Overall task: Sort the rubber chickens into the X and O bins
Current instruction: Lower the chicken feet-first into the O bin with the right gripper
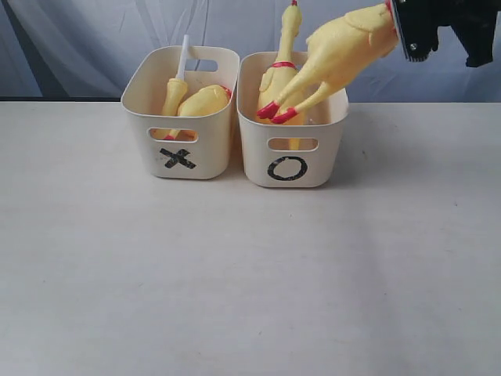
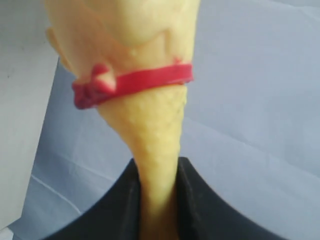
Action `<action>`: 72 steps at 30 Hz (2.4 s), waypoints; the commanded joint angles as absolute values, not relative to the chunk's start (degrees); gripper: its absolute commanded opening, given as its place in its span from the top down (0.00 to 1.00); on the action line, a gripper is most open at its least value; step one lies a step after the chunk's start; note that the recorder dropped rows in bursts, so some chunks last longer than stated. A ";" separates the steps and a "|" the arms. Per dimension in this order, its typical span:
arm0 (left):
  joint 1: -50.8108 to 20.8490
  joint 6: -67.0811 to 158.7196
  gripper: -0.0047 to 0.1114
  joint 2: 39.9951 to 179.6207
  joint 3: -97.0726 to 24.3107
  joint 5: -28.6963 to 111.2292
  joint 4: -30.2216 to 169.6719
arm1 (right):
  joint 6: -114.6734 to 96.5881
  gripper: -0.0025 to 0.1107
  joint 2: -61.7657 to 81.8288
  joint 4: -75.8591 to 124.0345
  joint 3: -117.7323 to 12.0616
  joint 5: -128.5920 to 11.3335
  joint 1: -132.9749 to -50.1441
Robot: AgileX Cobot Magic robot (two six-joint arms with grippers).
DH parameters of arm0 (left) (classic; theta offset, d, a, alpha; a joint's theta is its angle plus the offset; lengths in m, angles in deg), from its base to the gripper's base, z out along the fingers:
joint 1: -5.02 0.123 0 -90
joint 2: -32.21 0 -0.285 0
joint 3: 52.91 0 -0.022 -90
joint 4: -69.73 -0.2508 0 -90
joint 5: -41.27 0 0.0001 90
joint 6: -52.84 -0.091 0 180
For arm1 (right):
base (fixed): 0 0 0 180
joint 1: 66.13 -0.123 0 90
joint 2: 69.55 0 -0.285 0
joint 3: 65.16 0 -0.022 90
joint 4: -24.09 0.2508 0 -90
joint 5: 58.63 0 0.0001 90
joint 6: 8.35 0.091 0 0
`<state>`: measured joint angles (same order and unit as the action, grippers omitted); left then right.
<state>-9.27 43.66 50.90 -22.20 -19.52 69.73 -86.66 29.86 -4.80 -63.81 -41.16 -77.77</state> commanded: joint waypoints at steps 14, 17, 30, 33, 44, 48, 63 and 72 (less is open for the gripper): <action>-9.47 43.46 0.96 50.67 -21.86 -18.84 70.49 | -74.26 0.99 31.75 -19.51 -66.37 -39.70 -78.18; -9.47 43.46 0.96 50.67 -21.86 -18.84 70.49 | -74.26 0.99 32.19 -21.23 -66.37 -39.71 -79.88; -9.47 43.46 0.96 50.67 -21.86 -19.07 70.49 | -72.72 0.99 36.42 -31.44 -66.52 -36.18 -86.92; -9.47 43.46 0.96 50.67 -21.86 -19.07 70.49 | -72.72 0.99 36.80 -32.41 -66.52 -36.30 -87.95; -9.47 43.46 0.96 50.67 -21.86 -19.07 70.49 | -70.14 0.99 38.59 -32.77 -66.52 -38.13 -90.13; -9.47 43.46 0.96 50.67 -21.86 -19.07 70.49 | -69.72 0.99 39.10 -31.33 -66.52 -39.14 -90.73; -9.47 43.46 0.96 50.67 -21.86 -19.07 70.49 | -69.72 0.99 42.77 -30.44 -66.52 -38.03 -92.27; -9.47 43.46 0.96 50.67 -21.86 -19.07 70.49 | -67.36 0.99 43.64 -30.44 -66.52 -38.14 -92.27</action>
<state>-9.27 43.45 50.90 -22.20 -19.52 69.73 -68.91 42.88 -31.57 -66.68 -37.26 -91.86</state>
